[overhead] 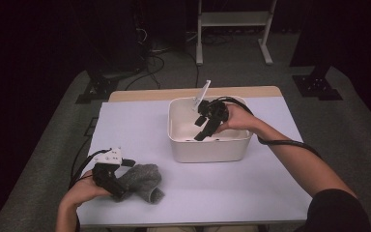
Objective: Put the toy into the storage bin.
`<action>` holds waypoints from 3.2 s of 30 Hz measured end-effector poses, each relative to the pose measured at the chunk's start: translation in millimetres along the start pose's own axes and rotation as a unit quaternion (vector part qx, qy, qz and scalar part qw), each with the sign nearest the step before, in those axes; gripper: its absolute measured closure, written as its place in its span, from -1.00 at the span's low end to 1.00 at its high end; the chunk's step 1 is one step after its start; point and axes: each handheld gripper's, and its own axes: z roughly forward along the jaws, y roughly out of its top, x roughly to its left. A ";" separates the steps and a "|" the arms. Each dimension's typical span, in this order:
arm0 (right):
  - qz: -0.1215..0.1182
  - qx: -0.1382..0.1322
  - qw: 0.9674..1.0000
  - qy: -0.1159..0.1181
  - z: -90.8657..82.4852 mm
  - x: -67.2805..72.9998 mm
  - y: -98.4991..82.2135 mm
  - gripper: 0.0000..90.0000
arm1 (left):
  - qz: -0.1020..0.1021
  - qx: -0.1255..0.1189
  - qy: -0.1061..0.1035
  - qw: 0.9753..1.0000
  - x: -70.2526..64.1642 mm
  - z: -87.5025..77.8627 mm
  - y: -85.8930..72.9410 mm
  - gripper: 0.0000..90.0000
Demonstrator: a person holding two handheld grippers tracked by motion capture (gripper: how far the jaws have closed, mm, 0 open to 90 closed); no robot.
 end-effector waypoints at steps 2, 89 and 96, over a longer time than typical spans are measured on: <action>0.002 -0.003 1.000 -0.002 -4.0 -0.3 -0.4 -0.43 | -0.002 0.001 -0.001 1.000 0.0 0.6 -1.0 -0.92; 0.146 -0.124 0.976 -0.107 -148.9 62.9 -146.7 -0.49 | 0.002 -0.010 -0.010 1.000 1.0 10.1 0.3 -0.94; 0.164 -0.131 0.972 -0.103 -140.7 65.8 -166.3 -0.49 | 0.003 -0.011 -0.010 1.000 0.3 10.1 1.1 -0.94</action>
